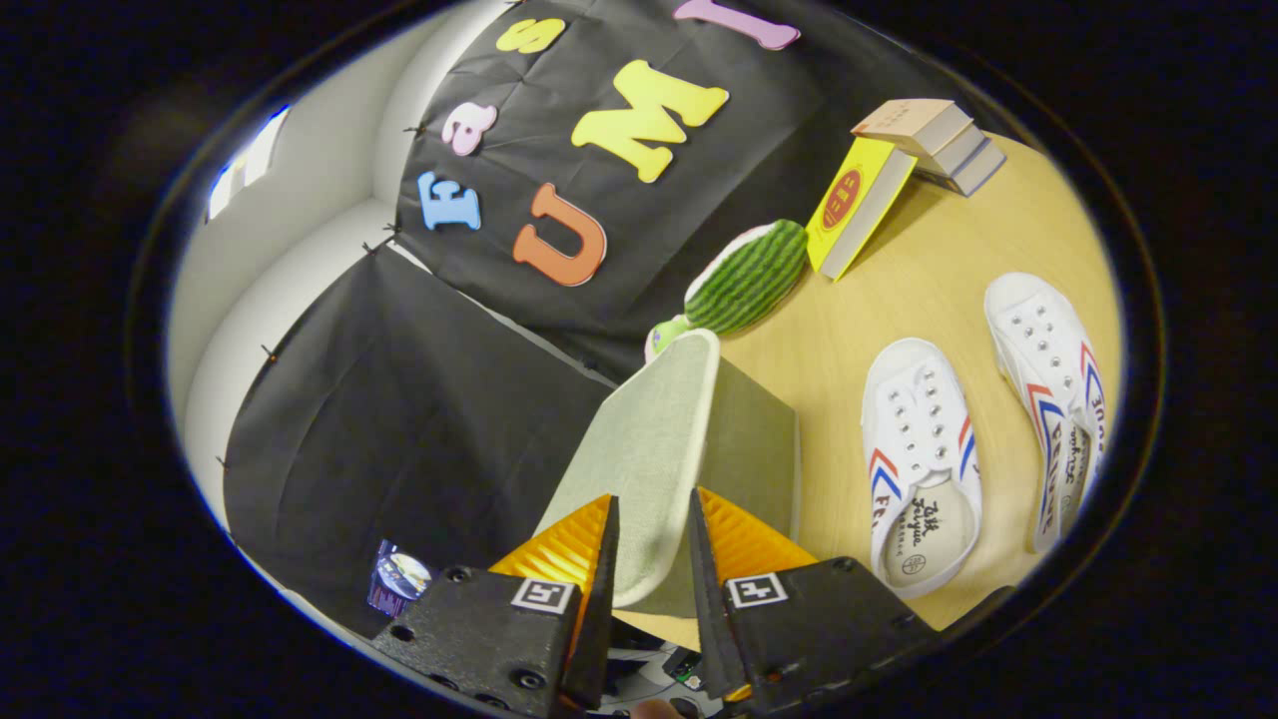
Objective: Open the storage box then place both shoes into the box .Put the left shoe in first, then the right shoe, with the right side of both shoes facing outward in a uniform manner.
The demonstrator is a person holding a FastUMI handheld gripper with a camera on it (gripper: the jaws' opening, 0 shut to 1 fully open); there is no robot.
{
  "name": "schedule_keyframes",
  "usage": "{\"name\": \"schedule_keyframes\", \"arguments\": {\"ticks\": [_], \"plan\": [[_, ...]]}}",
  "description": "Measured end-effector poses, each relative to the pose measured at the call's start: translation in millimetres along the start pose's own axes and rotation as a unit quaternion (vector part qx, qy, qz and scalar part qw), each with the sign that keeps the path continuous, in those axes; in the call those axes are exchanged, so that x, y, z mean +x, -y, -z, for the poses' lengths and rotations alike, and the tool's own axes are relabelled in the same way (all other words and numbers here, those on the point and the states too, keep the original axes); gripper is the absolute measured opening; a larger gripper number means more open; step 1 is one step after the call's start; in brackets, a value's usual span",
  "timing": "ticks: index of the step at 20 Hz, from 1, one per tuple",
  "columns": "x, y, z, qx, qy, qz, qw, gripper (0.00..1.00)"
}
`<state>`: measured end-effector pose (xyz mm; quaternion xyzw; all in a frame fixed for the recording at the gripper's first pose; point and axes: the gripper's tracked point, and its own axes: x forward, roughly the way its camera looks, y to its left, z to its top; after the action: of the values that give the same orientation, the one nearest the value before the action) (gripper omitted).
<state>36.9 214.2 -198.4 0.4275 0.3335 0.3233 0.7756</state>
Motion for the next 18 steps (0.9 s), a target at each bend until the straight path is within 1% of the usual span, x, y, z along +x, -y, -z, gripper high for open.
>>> {"name": "schedule_keyframes", "arguments": {"ticks": [2,3,5,7,8,10,11,13,15,18], "plan": [[4,3,7,0.024,-0.01,-0.005,1.0,0.48],[7,-3,10,0.042,-0.017,-0.023,0.999,0.52],[13,-17,17,0.071,-0.034,-0.059,0.995,0.52],[16,-24,25,0.083,-0.053,-0.077,0.992,0.5],[16,-27,26,0.086,-0.058,-0.081,0.991,0.48],[16,-30,21,0.104,-0.049,-0.077,0.99,0.15],[13,-37,16,0.104,-0.041,-0.084,0.99,0.07],[6,-63,6,0.088,-0.026,-0.099,0.991,0.05],[5,-100,0,0.049,-0.018,-0.113,0.992,0.05],[21,-160,-1,-0.047,-0.013,-0.117,0.992,0.05]]}}
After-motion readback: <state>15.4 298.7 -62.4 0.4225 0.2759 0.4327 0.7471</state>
